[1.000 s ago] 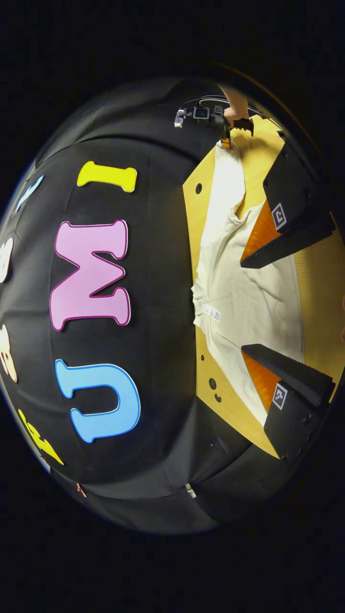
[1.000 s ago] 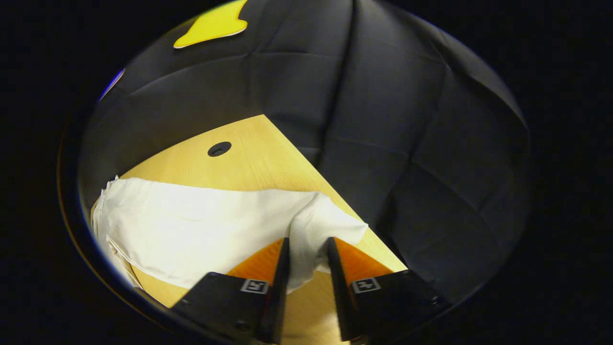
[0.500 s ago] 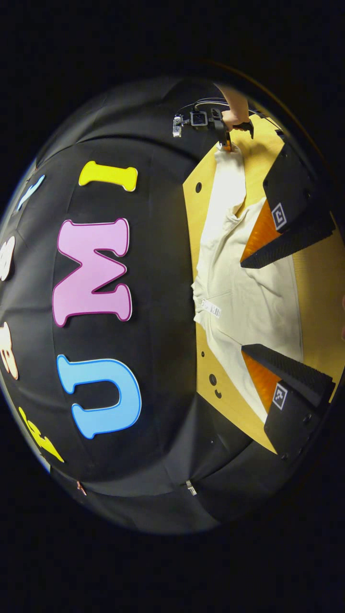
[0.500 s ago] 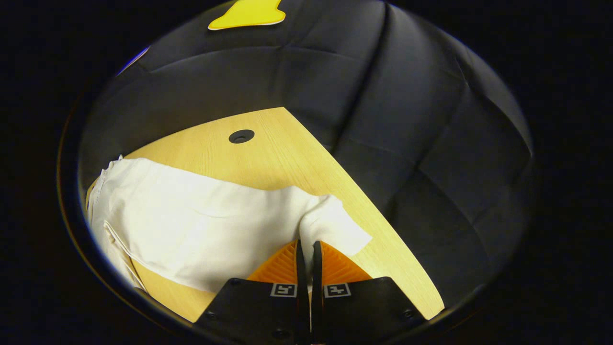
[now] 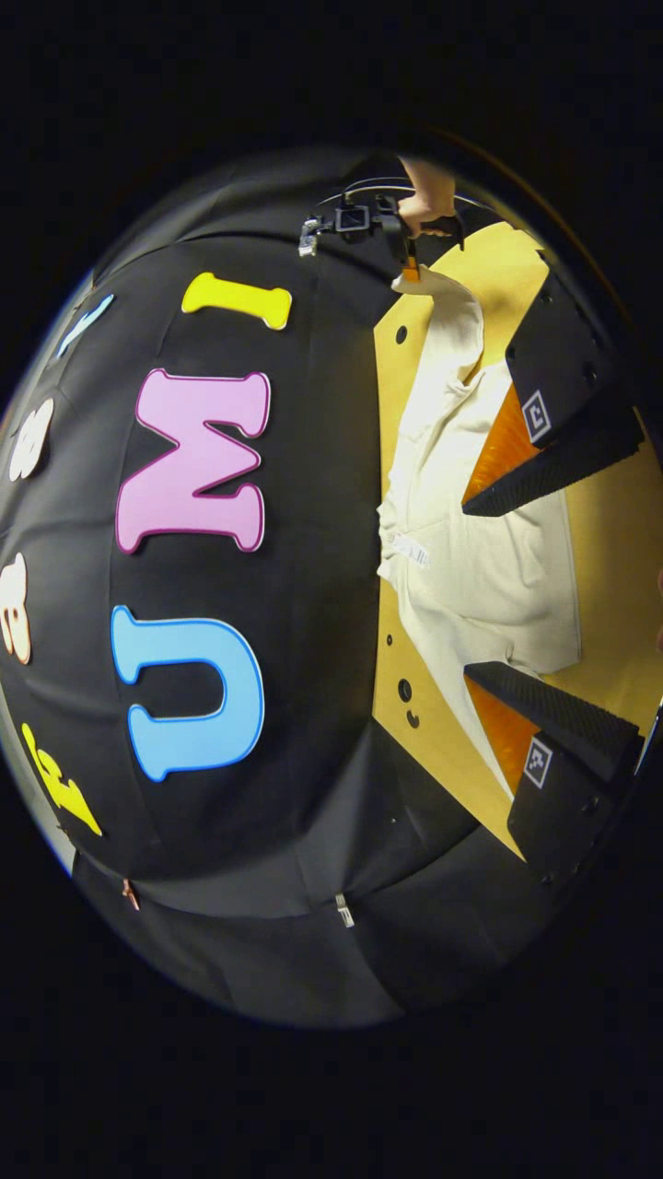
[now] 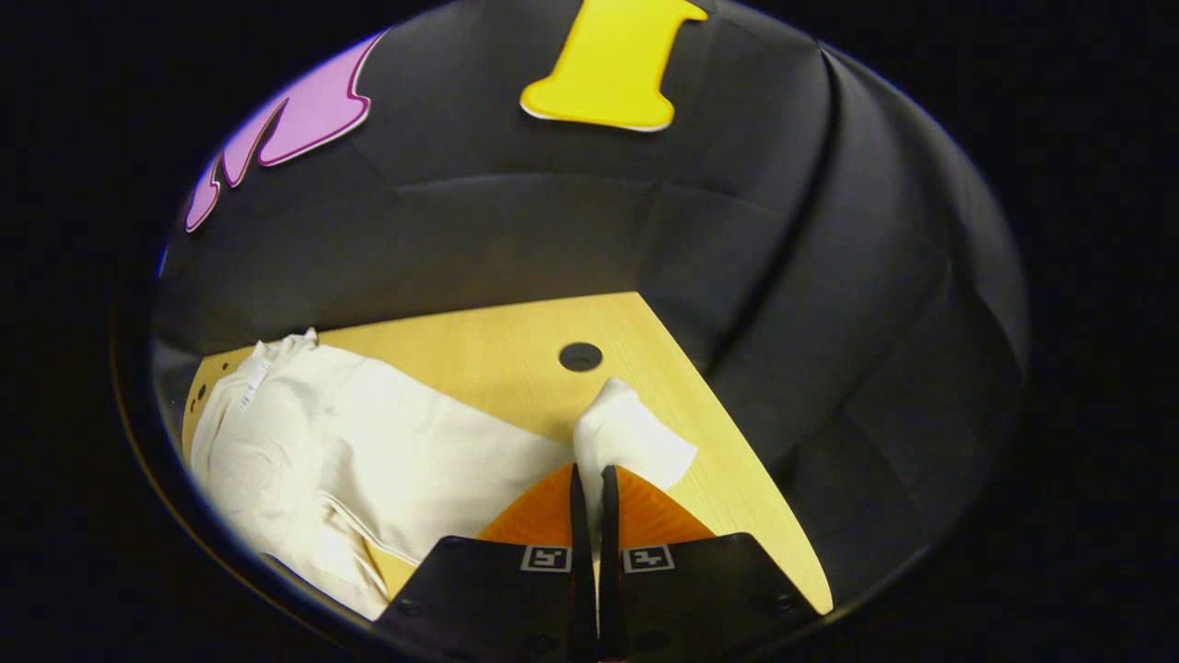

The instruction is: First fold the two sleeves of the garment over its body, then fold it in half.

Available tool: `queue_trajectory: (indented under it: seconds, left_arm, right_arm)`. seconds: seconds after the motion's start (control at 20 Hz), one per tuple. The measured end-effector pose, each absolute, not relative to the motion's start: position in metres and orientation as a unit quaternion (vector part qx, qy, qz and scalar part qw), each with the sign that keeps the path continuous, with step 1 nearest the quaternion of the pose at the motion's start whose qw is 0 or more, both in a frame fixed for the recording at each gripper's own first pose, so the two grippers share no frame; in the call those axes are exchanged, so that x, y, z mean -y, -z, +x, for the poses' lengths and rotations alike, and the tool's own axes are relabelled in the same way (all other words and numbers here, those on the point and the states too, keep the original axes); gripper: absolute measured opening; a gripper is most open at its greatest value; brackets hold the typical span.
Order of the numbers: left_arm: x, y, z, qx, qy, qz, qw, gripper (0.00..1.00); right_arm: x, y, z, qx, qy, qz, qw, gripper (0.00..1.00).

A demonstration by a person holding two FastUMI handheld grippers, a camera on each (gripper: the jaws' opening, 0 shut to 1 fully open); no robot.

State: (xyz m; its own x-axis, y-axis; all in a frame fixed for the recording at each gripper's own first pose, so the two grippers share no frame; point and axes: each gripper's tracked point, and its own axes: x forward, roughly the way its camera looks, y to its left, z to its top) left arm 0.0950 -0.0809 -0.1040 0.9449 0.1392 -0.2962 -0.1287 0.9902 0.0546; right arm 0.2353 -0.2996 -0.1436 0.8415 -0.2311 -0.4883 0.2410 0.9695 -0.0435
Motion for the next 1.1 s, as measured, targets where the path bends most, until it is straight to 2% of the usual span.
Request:
queue_trajectory:
  seconds: [0.55,0.95,1.1]
  left_arm:
    - [0.049,0.103,0.086,-0.147,-0.122,0.016,0.981,1.00]
    - [0.031,0.102,0.085,-0.142,-0.163,0.003,0.976,0.99]
    - [0.014,0.102,0.071,-0.149,-0.198,0.008,0.969,1.00]
  right_arm:
    - [0.105,0.059,0.322,-0.195,-0.022,-0.082,0.977,0.05]
    - [-0.079,0.065,0.352,-0.190,-0.136,-0.089,0.968,0.05]
    - [-0.137,0.076,0.349,-0.204,-0.165,-0.078,0.962,0.05]
